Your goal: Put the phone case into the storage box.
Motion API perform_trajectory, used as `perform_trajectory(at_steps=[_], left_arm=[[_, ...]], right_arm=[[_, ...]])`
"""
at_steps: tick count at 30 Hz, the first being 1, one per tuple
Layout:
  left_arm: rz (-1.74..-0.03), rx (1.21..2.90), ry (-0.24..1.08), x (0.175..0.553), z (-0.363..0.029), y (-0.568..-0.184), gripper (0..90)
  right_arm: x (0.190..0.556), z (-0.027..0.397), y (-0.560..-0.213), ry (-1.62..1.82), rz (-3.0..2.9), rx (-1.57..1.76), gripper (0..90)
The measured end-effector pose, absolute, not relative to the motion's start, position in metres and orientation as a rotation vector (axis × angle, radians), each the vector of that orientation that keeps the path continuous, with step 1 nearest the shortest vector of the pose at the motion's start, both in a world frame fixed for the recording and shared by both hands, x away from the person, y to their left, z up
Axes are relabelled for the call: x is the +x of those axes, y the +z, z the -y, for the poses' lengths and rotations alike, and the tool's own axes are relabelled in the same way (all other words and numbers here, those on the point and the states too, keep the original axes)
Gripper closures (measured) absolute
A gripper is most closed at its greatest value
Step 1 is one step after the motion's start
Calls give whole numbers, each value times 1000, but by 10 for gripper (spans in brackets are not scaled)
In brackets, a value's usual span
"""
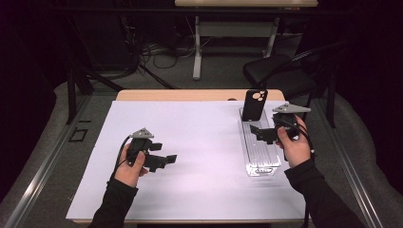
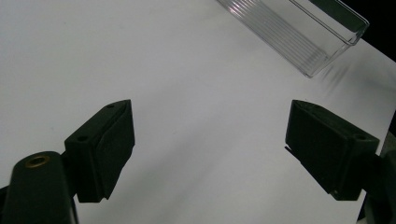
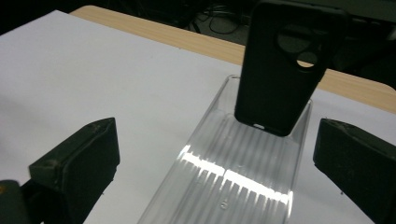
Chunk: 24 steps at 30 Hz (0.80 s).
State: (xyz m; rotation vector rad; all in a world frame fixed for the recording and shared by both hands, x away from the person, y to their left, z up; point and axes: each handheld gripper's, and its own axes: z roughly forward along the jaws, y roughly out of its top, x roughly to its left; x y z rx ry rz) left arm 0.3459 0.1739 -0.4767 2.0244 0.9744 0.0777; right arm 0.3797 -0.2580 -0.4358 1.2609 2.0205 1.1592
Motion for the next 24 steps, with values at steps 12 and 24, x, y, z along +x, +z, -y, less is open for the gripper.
perform_trajectory(at_steps=[12, 24], left_arm=[[-966, 2032, 78, 345, -172, -476, 163], [-961, 2026, 84, 344, -173, -474, 163]], right_arm=[[338, 228, -447, 1193, -2083, 1175, 5], [305, 203, -467, 1257, -2115, 1131, 9]])
